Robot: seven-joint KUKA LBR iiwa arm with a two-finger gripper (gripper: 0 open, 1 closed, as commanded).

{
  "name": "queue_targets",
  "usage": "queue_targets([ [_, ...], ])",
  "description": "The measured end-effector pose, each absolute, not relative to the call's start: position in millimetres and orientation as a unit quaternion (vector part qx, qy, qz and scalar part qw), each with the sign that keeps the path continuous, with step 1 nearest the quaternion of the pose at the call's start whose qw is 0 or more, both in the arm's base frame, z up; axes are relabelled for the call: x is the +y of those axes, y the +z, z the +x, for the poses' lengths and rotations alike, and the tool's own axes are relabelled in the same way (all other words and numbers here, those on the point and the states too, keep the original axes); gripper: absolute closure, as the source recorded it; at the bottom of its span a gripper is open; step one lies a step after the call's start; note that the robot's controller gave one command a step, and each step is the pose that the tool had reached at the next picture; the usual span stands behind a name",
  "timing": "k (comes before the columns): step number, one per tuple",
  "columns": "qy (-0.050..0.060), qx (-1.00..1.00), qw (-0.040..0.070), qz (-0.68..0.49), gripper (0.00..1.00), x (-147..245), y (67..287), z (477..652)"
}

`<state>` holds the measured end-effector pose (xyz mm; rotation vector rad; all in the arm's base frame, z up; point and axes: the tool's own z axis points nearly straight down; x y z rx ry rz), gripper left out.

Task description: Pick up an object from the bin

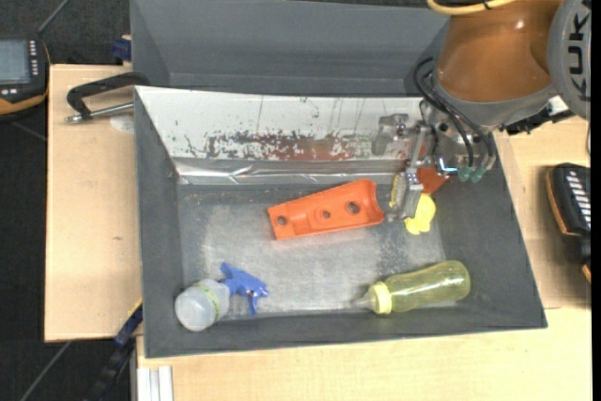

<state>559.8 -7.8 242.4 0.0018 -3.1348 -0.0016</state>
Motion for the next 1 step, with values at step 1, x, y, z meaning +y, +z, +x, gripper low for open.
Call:
queue_targets([
  [1,-0.001,-1.0,-0.001,0.0,0.0,-7.8,247.5,561.1],
])
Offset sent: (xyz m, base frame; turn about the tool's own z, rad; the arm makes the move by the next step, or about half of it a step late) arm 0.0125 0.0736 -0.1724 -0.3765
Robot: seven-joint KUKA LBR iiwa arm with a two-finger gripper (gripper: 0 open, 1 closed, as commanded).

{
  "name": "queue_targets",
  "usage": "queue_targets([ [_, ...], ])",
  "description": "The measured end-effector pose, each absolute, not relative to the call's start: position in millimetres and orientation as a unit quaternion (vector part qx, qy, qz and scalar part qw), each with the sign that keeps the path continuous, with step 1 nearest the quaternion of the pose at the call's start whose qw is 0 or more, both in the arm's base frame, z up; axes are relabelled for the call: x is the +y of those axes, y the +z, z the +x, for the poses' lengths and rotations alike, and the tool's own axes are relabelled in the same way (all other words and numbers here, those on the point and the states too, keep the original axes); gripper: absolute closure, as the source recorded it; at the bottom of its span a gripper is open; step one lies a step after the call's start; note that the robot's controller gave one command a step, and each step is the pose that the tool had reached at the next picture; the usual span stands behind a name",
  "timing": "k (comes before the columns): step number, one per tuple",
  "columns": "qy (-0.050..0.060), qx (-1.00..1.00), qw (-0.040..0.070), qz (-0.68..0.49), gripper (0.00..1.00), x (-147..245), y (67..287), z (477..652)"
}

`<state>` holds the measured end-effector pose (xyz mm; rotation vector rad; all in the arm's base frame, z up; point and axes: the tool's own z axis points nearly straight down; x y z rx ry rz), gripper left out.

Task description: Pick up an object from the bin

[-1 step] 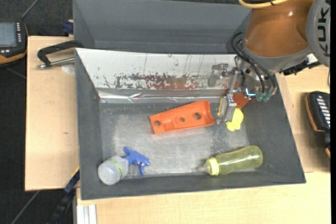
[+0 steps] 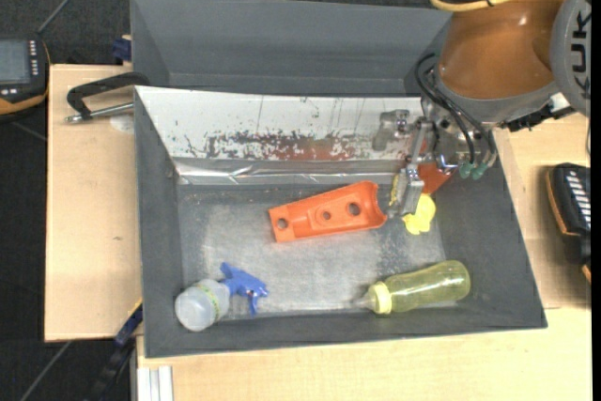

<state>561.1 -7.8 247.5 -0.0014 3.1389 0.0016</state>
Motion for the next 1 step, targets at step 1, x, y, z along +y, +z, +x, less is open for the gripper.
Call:
queue_targets([
  [1,0.001,0.998,0.001,-0.055,0.0,13.3,197.0,565.3],
])
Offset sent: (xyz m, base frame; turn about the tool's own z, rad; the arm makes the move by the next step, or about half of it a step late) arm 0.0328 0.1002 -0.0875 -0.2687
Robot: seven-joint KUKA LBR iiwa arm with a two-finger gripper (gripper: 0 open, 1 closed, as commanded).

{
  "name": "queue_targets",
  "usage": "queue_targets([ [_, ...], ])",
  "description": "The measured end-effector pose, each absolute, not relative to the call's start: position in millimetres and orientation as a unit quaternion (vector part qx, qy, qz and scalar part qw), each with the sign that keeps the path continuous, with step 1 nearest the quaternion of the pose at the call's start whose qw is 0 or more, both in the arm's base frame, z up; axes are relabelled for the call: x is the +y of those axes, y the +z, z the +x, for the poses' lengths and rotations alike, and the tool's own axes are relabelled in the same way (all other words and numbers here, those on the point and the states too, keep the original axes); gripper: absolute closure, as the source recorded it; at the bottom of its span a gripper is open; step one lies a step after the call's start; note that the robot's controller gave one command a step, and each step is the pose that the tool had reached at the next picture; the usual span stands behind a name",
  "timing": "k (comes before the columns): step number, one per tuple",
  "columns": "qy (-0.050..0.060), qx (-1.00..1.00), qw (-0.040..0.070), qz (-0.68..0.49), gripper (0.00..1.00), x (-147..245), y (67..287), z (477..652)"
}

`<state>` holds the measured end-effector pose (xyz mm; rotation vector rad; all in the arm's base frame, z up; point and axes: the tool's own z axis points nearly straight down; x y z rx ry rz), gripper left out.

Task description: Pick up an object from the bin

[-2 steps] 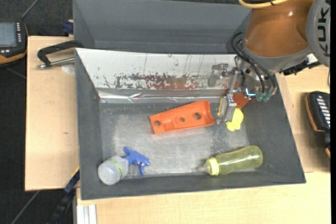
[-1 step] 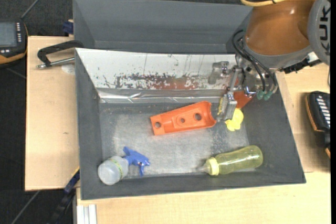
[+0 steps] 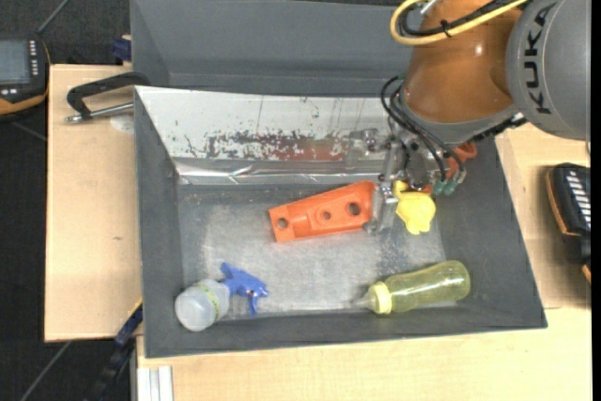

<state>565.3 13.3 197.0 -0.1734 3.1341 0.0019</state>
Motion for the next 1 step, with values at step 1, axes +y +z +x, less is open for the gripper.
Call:
queue_targets([
  [1,0.002,0.99,0.006,-0.138,0.0,97.8,161.2,596.1],
])
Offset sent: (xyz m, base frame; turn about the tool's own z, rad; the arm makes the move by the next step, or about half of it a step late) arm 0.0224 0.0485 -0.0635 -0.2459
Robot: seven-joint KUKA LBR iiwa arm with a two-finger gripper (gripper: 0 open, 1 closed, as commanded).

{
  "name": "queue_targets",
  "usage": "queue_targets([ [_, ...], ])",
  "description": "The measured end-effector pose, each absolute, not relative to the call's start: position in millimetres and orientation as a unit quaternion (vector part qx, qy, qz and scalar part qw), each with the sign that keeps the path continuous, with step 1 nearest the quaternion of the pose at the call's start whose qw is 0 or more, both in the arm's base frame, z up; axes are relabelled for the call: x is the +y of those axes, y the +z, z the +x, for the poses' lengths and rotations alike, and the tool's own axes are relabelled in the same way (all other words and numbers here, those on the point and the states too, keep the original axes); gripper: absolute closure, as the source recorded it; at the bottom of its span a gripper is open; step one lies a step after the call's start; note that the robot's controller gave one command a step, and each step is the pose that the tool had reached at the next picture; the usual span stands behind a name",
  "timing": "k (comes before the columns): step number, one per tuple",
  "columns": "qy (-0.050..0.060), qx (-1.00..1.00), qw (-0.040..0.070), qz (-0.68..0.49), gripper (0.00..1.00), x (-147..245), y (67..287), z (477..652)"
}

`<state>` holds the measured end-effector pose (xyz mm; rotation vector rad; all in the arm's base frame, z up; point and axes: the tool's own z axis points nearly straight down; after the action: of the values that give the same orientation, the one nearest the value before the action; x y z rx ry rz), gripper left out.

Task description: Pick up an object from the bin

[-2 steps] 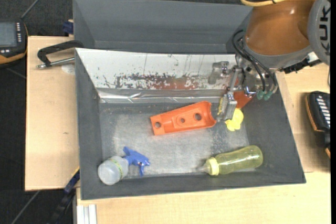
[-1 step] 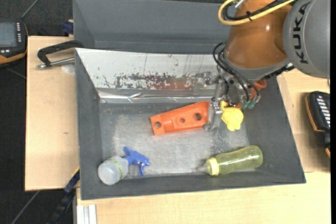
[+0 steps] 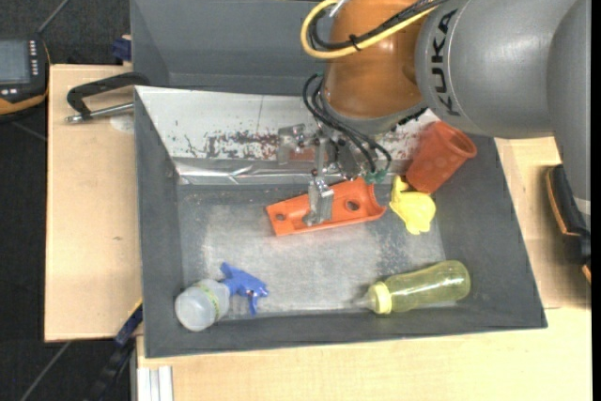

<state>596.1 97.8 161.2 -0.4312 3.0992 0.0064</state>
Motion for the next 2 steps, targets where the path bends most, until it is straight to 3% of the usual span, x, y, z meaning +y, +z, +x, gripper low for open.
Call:
queue_targets([
  [1,0.001,0.984,0.003,-0.177,0.0,64.3,136.3,589.5],
  [2,0.001,0.981,0.008,-0.194,0.0,54.5,80.8,591.5],
])
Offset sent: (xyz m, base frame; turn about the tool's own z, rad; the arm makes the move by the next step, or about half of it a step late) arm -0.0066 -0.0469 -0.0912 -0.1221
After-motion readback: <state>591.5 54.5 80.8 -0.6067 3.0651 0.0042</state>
